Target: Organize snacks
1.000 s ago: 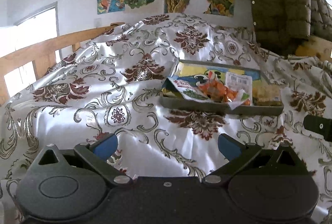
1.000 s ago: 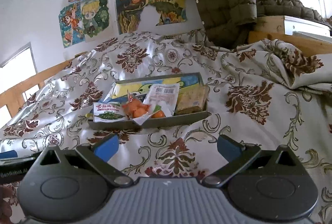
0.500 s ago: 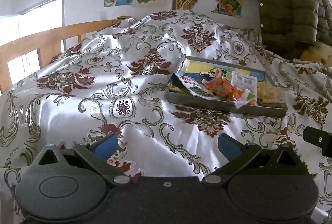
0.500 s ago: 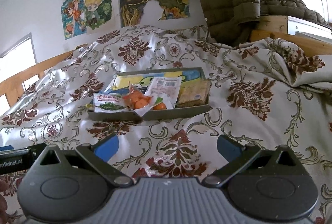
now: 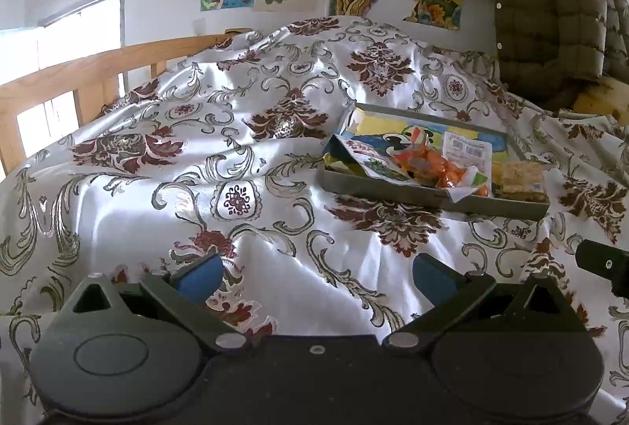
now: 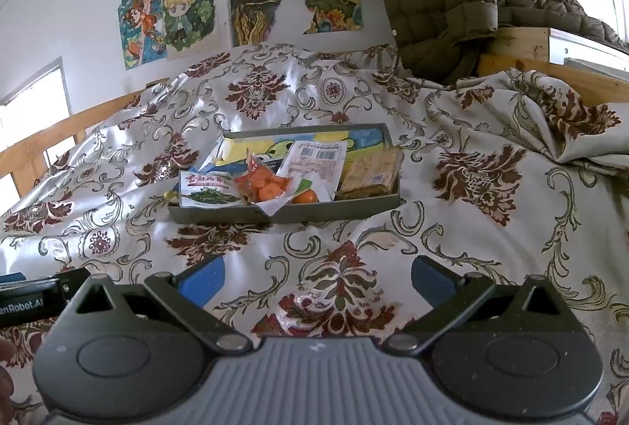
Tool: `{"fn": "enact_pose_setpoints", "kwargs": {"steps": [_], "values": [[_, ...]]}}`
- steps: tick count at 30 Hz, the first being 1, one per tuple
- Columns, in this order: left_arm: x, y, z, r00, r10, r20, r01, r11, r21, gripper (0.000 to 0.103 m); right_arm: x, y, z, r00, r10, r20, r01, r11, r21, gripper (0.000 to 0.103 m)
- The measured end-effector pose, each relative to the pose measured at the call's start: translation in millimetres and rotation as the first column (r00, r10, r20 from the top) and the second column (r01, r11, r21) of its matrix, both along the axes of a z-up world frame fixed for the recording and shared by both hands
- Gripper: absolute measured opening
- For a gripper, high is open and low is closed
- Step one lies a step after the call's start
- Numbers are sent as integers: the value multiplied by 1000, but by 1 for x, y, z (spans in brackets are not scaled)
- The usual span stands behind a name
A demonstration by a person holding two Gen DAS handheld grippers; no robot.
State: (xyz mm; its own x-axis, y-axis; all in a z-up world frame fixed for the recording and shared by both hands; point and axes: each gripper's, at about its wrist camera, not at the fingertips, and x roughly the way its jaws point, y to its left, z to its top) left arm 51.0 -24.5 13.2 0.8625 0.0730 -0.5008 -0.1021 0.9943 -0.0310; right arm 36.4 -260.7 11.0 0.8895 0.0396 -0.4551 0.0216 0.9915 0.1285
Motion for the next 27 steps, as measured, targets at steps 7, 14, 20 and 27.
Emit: {"fn": "enact_pose_setpoints", "kwargs": {"steps": [7,14,20,27], "values": [[0,2,-1,1000,6,-8,-6,1000,-8,102,0,0,0,1000,0,1,0,1000,-1,103],[0,4,-2,1000,17,-8,-17,1000,-15,102,1,1,0,1000,1,0,-1,1000,-1,103],[0,4,-2,1000,16,-7,-17,1000,-14,102,0,2,-1,1000,4,-1,-4,1000,-2,103],[0,5,-2,1000,16,-7,-17,1000,-12,102,0,4,-2,1000,8,-4,-8,1000,-5,103]]}}
